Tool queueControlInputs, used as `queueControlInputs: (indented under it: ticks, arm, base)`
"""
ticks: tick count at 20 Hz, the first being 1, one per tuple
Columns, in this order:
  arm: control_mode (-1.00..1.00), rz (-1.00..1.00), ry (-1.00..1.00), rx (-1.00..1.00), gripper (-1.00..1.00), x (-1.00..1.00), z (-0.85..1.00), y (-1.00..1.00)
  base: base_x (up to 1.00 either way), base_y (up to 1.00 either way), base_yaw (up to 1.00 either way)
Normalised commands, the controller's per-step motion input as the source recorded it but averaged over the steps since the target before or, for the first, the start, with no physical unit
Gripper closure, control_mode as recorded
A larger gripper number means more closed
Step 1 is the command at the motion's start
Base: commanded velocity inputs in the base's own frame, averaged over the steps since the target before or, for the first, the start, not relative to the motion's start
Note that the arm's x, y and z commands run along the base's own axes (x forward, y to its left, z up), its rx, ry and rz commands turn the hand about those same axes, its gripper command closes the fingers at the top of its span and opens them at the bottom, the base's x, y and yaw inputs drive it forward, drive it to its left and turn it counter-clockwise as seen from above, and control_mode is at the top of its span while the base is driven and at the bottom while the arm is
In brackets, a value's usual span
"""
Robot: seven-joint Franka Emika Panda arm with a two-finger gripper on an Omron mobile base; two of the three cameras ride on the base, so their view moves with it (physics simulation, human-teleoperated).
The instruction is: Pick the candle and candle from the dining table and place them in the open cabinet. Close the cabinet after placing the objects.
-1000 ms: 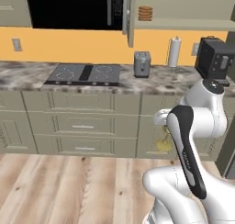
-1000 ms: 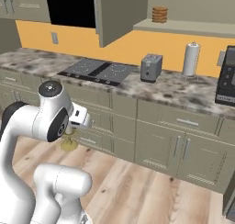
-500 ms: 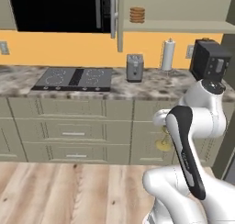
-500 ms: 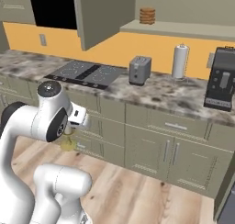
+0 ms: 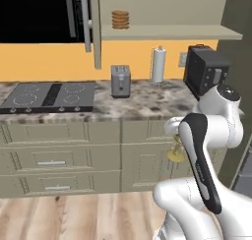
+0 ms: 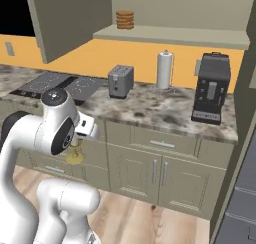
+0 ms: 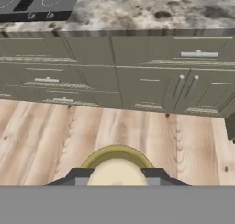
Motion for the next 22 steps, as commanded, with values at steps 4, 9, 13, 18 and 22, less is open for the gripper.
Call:
queueControlInputs:
  ticks: [4,9,13,18,22]
  arm:
    - [1.0,0.0,0.0,0.0,1.0,0.0,0.0,0.0]
    - [1.0,0.0,0.0,0.0,1.0,0.0,0.0,0.0]
    - [1.0,0.0,0.0,0.0,1.0,0.0,0.0,0.0]
    - [1.0,0.0,0.0,0.0,1.0,0.0,0.0,0.0]
    - [1.0,0.0,0.0,0.0,1.0,0.0,0.0,0.0]
  base:
    - [0.6,0.0,-0.1]
    - [0.43,-0.05,-0.11]
    - [0.4,-0.01,-0.1]
    - [0.52,0.0,-0.13]
    - [0.52,0.0,-0.14]
